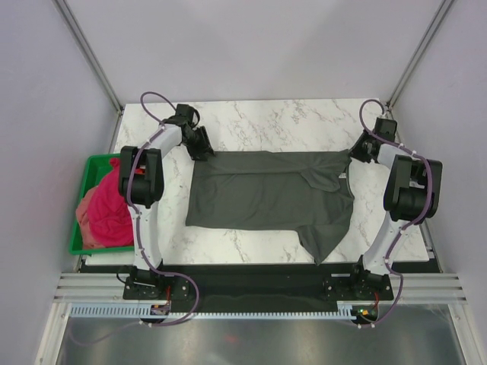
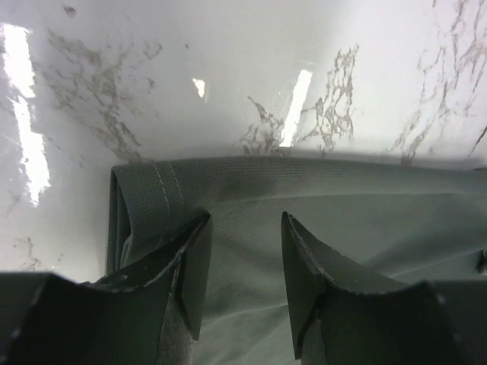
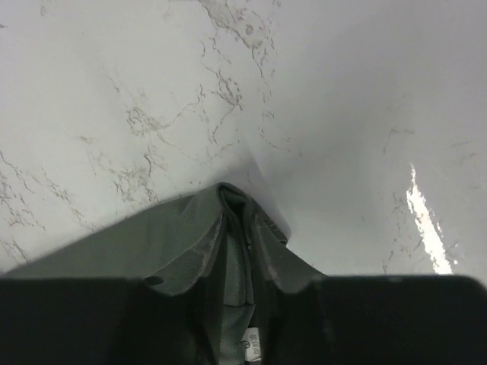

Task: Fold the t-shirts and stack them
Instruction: Fold the tshirt

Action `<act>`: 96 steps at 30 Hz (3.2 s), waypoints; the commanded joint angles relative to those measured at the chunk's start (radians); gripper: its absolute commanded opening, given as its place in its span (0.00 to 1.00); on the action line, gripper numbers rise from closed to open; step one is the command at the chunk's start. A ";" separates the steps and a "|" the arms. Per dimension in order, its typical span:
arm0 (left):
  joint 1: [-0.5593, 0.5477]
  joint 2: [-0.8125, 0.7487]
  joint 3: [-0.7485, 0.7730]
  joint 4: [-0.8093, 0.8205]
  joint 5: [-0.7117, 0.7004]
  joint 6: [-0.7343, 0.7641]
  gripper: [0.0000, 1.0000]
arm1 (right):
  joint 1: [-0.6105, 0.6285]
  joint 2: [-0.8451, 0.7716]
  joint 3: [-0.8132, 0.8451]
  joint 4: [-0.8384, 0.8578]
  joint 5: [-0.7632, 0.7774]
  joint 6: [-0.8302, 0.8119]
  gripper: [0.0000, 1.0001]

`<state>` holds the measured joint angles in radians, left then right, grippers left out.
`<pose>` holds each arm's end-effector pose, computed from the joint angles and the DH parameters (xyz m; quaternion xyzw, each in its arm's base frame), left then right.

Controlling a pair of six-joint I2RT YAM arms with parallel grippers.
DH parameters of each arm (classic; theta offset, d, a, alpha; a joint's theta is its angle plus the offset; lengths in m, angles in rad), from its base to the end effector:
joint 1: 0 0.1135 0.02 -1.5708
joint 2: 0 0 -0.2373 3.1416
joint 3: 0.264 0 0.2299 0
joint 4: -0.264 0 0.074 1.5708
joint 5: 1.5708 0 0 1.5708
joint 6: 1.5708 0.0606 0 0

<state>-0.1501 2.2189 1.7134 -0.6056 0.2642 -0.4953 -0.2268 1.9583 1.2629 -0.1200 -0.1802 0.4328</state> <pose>0.4379 -0.0822 0.1290 -0.1362 0.9560 -0.1933 0.1735 0.4021 -0.0816 0.1398 0.2684 0.8866 0.1210 0.3567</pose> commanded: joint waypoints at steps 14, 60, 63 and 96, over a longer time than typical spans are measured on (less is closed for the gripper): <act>0.026 -0.004 0.084 -0.011 0.006 -0.028 0.52 | -0.013 -0.093 -0.128 0.131 0.163 0.095 0.23; 0.024 -0.518 -0.387 0.013 0.132 -0.012 0.59 | 0.695 -0.196 -0.254 -0.112 0.616 -0.414 0.30; 0.024 -0.518 -0.388 0.013 0.130 -0.012 0.59 | 0.696 -0.179 -0.244 -0.102 0.634 -0.419 0.30; 0.003 -0.518 -0.463 0.013 0.056 -0.003 0.59 | 0.696 -0.125 -0.163 -0.133 0.666 -0.361 0.24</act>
<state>-0.1444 1.7309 1.2533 -0.6083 0.3332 -0.5167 0.4675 1.8183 1.0714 -0.2623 0.4374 0.0494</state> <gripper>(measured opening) 0.588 0.250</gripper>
